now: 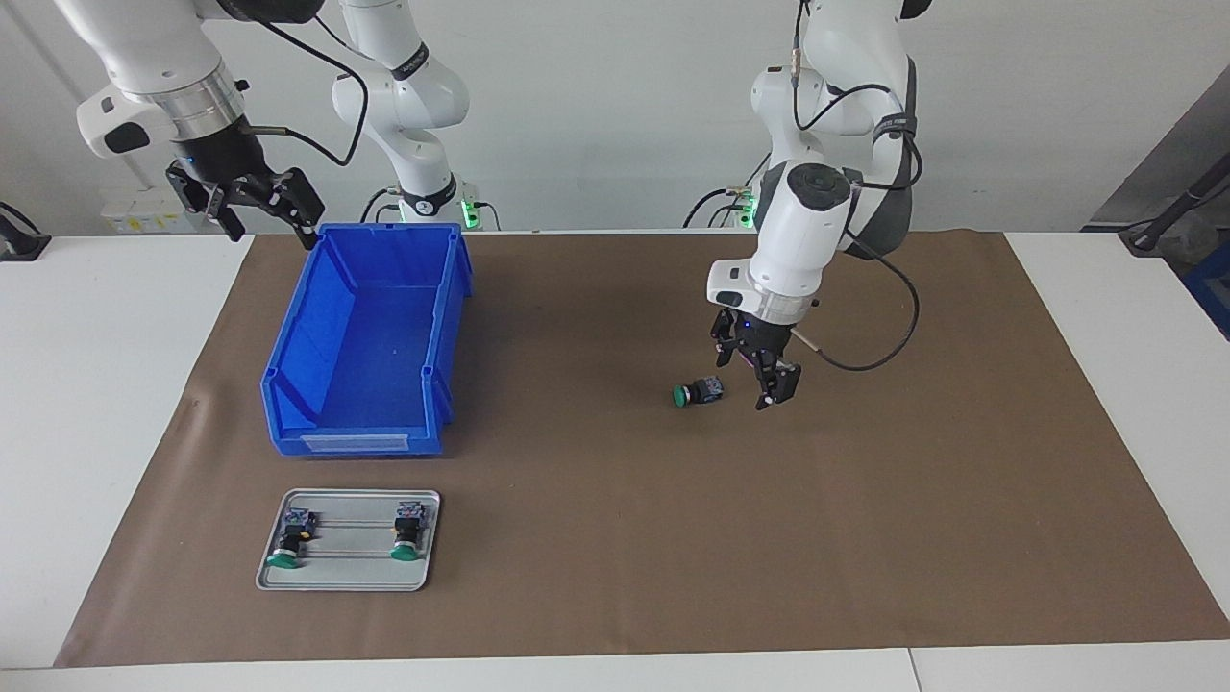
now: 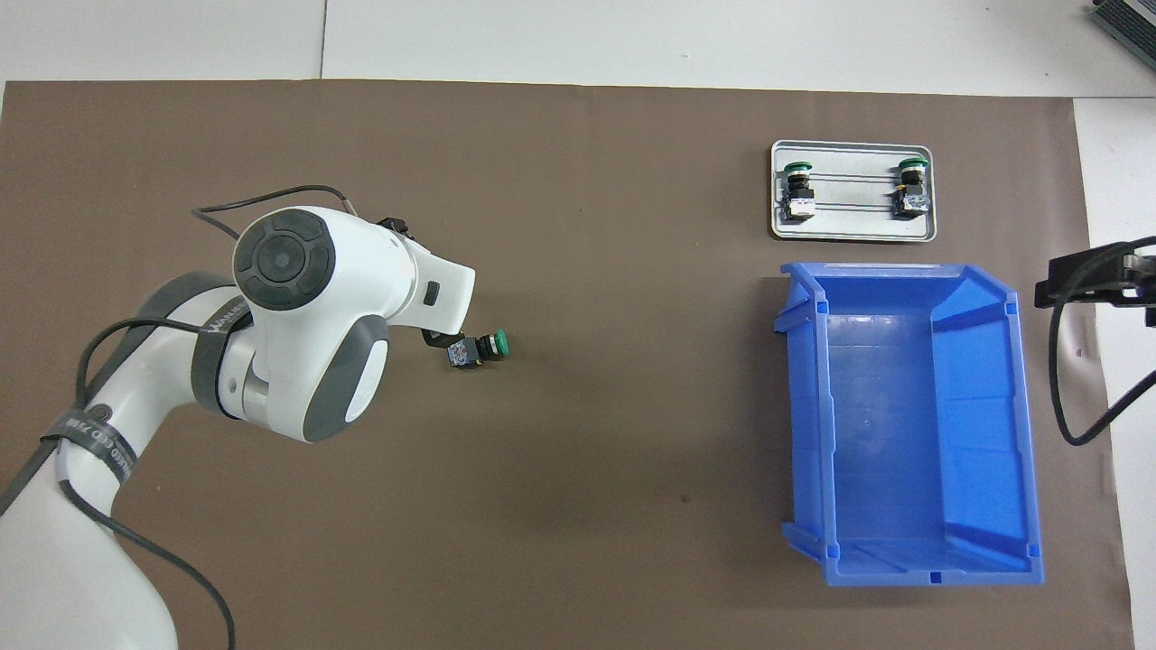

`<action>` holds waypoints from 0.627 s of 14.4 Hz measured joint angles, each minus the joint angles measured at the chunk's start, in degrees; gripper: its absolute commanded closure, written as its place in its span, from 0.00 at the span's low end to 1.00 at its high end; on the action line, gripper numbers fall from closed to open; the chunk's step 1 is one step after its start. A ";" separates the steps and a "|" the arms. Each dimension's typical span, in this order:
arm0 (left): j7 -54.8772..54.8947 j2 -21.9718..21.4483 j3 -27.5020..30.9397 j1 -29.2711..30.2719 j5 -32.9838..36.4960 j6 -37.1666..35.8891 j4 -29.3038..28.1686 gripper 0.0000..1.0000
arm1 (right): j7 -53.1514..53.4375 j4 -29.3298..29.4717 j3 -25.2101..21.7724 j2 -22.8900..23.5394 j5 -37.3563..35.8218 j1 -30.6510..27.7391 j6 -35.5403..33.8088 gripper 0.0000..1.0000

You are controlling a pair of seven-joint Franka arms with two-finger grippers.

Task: Place and press button with both arms
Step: 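Lower the left gripper over the green button and close on it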

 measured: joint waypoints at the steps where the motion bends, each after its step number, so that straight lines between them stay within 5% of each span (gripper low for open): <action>1: 0.32 1.89 -0.05 -0.84 0.00 1.44 -0.04 0.01 | -0.01 -0.04 -0.46 0.00 0.00 0.16 0.00 0.00; 5: 0.52 7.14 -0.07 -3.63 0.00 4.12 -0.03 0.04 | -0.15 0.22 -0.63 -0.01 0.00 0.88 -1.64 0.00; 9: 0.85 7.44 -0.09 -6.06 0.00 3.86 -0.38 0.05 | -0.15 0.52 -0.59 0.00 -2.05 2.09 -1.72 0.00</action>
